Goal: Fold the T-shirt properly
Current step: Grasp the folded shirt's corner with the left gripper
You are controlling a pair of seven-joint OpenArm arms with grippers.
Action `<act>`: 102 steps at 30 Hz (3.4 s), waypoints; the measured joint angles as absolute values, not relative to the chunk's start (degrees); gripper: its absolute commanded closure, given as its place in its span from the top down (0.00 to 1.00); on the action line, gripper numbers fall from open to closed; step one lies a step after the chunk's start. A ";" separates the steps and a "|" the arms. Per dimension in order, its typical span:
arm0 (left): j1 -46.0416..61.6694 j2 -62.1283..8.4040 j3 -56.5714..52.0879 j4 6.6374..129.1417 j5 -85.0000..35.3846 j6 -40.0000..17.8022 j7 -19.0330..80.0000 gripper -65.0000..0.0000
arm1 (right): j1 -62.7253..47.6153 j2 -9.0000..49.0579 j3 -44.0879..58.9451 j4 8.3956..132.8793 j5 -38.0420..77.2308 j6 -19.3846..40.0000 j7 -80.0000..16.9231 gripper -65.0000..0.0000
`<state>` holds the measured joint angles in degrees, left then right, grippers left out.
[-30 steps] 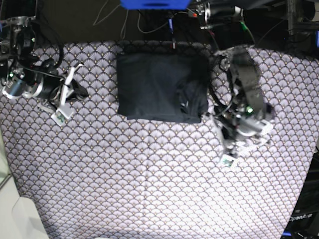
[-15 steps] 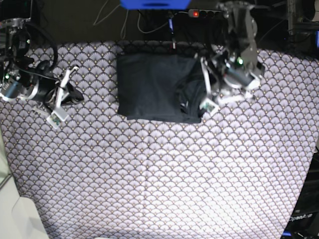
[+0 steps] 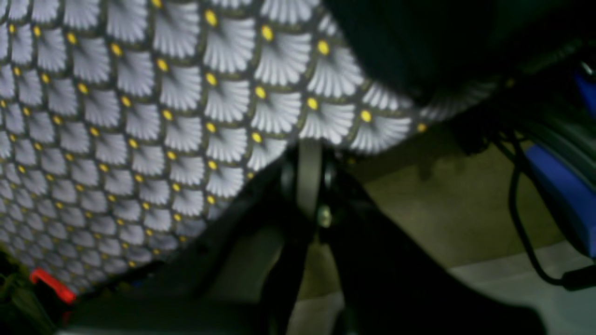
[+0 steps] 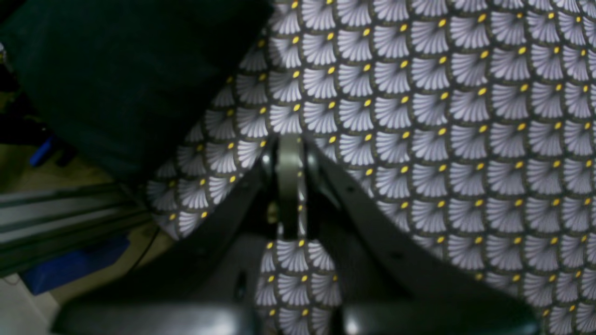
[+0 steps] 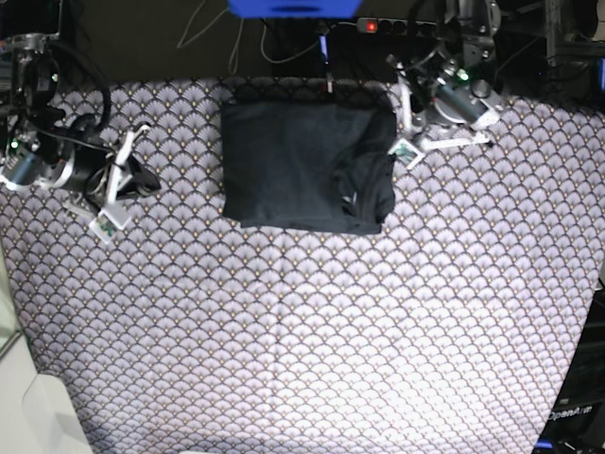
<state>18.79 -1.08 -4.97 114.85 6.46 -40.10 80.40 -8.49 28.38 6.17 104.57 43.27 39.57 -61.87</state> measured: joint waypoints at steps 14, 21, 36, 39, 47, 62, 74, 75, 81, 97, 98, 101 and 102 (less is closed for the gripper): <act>14.66 3.16 -0.71 111.63 7.01 -40.12 80.42 0.00 | -8.78 27.57 6.15 104.57 43.29 39.57 -62.24 0.00; 12.36 3.53 -0.93 106.34 6.98 -40.10 80.14 0.00 | -8.80 27.62 6.15 104.57 43.24 39.57 -62.30 0.00; 11.84 5.04 -6.13 103.37 5.85 -40.12 76.47 0.00 | -8.78 27.59 6.17 104.57 43.24 39.59 -62.28 0.00; 9.58 5.08 -7.44 102.41 5.93 -40.14 76.47 0.00 | -8.78 27.62 6.17 104.57 43.24 39.59 -62.30 0.00; 6.09 5.98 -8.05 102.41 6.63 -40.10 76.51 0.00 | -8.62 27.64 6.17 104.57 43.27 39.59 -62.24 0.00; 0.60 7.68 -8.21 103.33 7.14 -40.07 80.79 0.00 | -10.28 27.57 6.09 104.57 43.24 39.59 -62.19 0.00; 10.52 0.82 -7.77 111.81 6.81 -40.12 80.84 0.00 | -10.09 27.55 6.09 104.57 43.24 39.59 -62.19 0.00; 11.18 0.82 -7.77 111.81 6.85 -40.10 80.79 0.00 | -10.07 27.55 6.09 104.57 43.29 39.59 -62.04 0.00; 13.39 1.15 -7.70 111.77 6.55 -40.10 80.18 0.00 | -10.07 27.55 6.09 104.57 43.24 39.59 -61.87 0.00; 13.63 4.32 -5.50 105.32 6.81 -40.10 80.16 0.00 | -10.07 27.55 6.07 104.57 43.27 39.59 -61.87 0.00; 13.56 4.51 -5.50 104.97 6.83 -40.10 80.12 0.00 | -10.09 27.55 6.07 104.57 43.27 39.59 -61.87 0.00; 12.05 5.63 -5.80 102.56 7.25 -40.10 81.17 0.00 | -10.07 27.55 6.07 104.57 43.27 39.59 -61.82 0.00; 11.29 5.63 -5.78 101.71 7.40 -40.12 81.23 0.00 | -10.07 27.55 6.07 104.57 43.29 39.59 -61.84 0.00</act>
<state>11.29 5.63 -5.78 101.71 7.40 -40.12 81.23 -10.07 27.55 6.07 104.57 43.29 39.59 -61.84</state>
